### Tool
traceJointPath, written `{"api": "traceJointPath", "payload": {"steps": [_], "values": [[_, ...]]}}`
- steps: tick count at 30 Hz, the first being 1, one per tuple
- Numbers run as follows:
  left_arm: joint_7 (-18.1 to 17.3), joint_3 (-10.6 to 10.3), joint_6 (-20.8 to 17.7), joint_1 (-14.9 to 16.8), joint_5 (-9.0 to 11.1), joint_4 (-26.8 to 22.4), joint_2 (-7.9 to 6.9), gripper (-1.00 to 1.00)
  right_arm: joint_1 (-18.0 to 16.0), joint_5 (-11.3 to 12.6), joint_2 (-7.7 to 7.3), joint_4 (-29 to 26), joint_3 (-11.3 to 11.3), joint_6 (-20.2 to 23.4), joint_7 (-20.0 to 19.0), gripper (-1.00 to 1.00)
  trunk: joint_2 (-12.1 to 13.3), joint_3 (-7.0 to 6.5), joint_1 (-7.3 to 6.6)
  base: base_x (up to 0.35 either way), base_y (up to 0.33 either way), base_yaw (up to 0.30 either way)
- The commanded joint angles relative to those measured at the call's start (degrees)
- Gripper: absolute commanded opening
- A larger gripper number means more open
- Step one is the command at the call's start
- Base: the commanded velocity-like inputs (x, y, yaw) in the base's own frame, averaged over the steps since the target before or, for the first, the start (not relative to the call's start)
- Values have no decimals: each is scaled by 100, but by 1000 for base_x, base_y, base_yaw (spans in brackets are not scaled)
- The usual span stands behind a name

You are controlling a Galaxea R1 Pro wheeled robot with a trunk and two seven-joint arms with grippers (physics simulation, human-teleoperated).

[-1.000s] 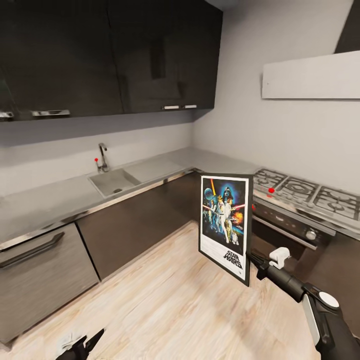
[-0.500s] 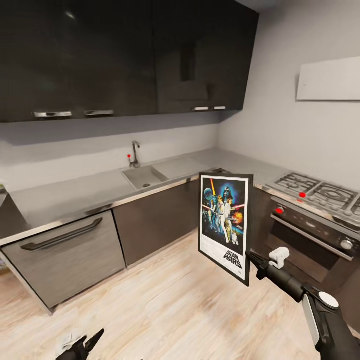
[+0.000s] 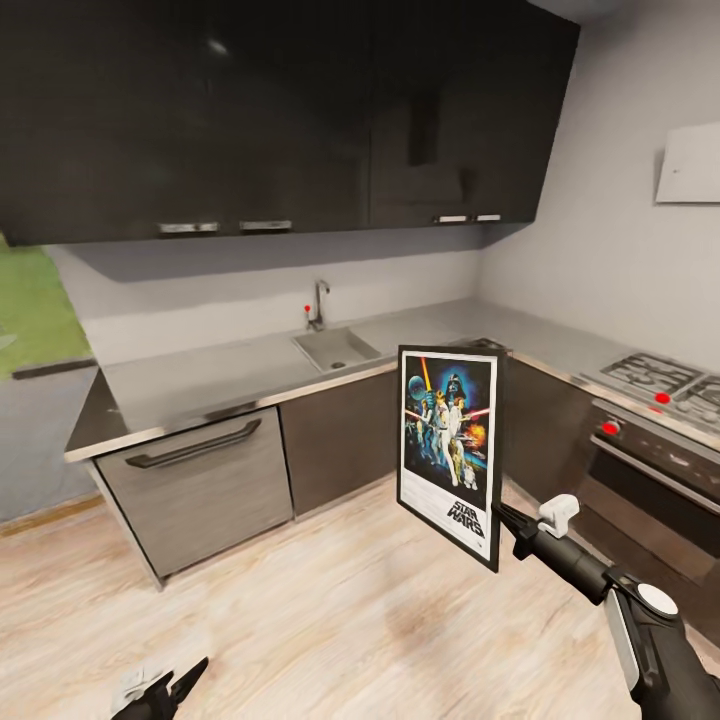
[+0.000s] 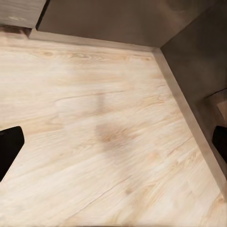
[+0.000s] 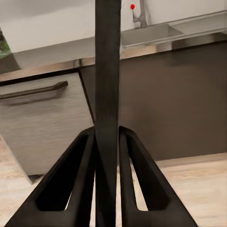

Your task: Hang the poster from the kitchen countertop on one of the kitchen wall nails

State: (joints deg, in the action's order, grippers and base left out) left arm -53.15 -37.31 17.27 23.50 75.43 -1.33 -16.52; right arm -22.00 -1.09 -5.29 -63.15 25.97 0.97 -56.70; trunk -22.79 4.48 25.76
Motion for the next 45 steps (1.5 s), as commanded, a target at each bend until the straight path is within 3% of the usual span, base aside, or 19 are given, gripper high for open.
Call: {"api": "traceJointPath", "payload": {"steps": [1, 20, 35, 45], "values": [[-5, -48, 30, 6, 33, 1, 0, 100, -6, 3, 2, -4, 13, 28, -49, -100, -13, 13, 2, -135, 113, 229], [-3, -39, 23, 6, 33, 1, 0, 100, -6, -1, 10, -4, -7, 26, -43, -100, -13, 13, 2, -43, 162, 280], [-2, -41, 22, 6, 33, 1, 0, 100, -6, -5, 19, -4, -21, 26, -43, -100, -13, 13, 2, -5, 37, 288], [-2, -41, 22, 6, 33, 3, 0, 100, -6, -4, 19, -4, -22, 22, -44, -100, -13, 13, 2, -2, 246, 171]]}}
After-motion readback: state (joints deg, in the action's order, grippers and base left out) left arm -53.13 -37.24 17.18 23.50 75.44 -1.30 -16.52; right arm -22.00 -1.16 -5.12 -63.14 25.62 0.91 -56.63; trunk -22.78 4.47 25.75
